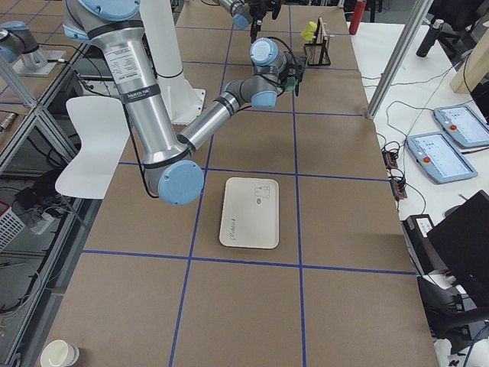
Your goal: Left arm grabs green cup and hands to right arm on tray
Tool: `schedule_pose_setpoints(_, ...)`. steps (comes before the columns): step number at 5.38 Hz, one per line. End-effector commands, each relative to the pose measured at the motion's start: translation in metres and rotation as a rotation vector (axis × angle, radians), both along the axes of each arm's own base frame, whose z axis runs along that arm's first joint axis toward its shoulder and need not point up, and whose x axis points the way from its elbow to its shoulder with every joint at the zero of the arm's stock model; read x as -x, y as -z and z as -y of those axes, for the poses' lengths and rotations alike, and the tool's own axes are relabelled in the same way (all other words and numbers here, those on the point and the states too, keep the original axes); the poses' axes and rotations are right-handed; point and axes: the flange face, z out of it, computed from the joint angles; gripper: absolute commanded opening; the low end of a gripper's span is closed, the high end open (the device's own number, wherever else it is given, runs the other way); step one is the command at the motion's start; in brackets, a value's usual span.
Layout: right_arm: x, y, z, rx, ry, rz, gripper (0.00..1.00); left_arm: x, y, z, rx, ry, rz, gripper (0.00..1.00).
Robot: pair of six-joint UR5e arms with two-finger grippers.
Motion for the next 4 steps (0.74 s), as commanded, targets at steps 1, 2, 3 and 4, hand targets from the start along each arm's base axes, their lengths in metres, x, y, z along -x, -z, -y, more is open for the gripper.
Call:
schedule_pose_setpoints(1, -0.003, -0.025, 0.011, 0.010, 0.060, -0.287, 0.00, -0.019, -0.020, 0.018, -0.040, 0.033, 0.196, 1.00)
schedule_pose_setpoints(2, -0.010, -0.024, -0.003, -0.055, 0.095, -0.469, 0.00, -0.026, -0.037, 0.026, -0.102, 0.044, 0.294, 1.00)
schedule_pose_setpoints(3, -0.022, -0.027, -0.025, -0.154, 0.204, -0.674, 0.00, -0.019, -0.055, 0.041, -0.142, 0.066, 0.393, 1.00)
schedule_pose_setpoints(4, -0.039, -0.044, -0.038, -0.206, 0.285, -0.762, 0.00, -0.001, -0.088, 0.055, -0.221, 0.078, 0.504, 1.00)
